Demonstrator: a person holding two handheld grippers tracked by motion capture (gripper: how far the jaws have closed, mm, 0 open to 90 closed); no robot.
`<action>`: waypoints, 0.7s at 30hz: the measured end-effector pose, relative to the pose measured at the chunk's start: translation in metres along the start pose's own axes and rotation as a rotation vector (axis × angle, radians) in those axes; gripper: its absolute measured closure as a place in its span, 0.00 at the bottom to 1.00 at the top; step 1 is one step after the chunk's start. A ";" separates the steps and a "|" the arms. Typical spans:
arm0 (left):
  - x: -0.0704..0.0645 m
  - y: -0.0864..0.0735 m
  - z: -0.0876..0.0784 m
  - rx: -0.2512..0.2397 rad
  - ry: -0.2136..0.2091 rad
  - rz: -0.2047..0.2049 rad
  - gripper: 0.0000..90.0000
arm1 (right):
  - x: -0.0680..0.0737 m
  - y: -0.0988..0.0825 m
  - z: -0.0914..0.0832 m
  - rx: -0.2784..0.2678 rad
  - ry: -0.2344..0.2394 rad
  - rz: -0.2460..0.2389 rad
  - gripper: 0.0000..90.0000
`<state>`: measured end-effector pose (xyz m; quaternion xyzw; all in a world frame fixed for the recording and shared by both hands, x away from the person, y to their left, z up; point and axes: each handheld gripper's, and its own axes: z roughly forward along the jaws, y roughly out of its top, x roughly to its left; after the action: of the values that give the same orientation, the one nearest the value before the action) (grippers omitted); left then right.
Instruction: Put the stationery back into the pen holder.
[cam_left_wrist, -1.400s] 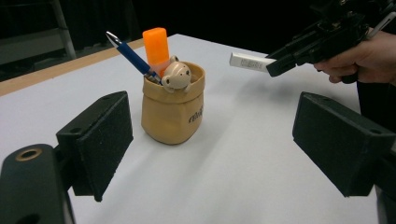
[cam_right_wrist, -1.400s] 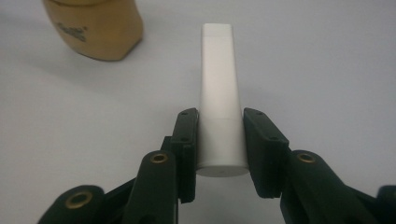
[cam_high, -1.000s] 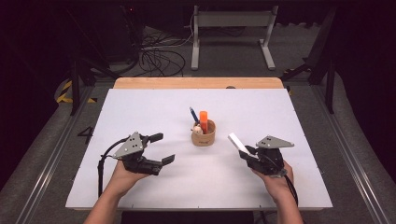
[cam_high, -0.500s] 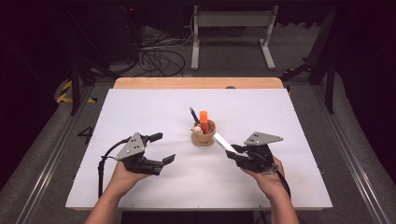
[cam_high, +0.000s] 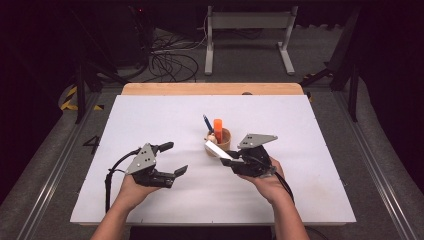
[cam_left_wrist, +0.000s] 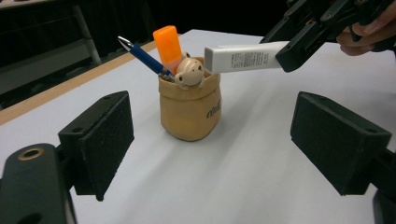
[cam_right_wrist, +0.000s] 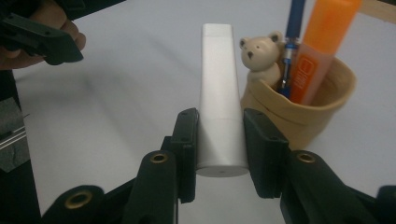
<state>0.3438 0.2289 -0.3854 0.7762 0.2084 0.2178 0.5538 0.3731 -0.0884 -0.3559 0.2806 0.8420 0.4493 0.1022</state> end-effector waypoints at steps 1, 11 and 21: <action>0.000 0.000 0.000 0.004 0.003 0.005 0.16 | 0.001 0.003 0.003 0.005 0.006 -0.008 0.75; -0.001 -0.003 0.004 0.021 0.025 0.018 0.16 | 0.008 0.020 0.022 0.016 0.068 -0.053 0.75; -0.005 -0.006 0.009 0.063 0.067 0.079 0.17 | 0.010 0.023 0.033 0.042 0.109 -0.071 0.75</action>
<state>0.3447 0.2209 -0.3948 0.7930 0.2028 0.2586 0.5129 0.3871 -0.0495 -0.3554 0.2277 0.8650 0.4423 0.0661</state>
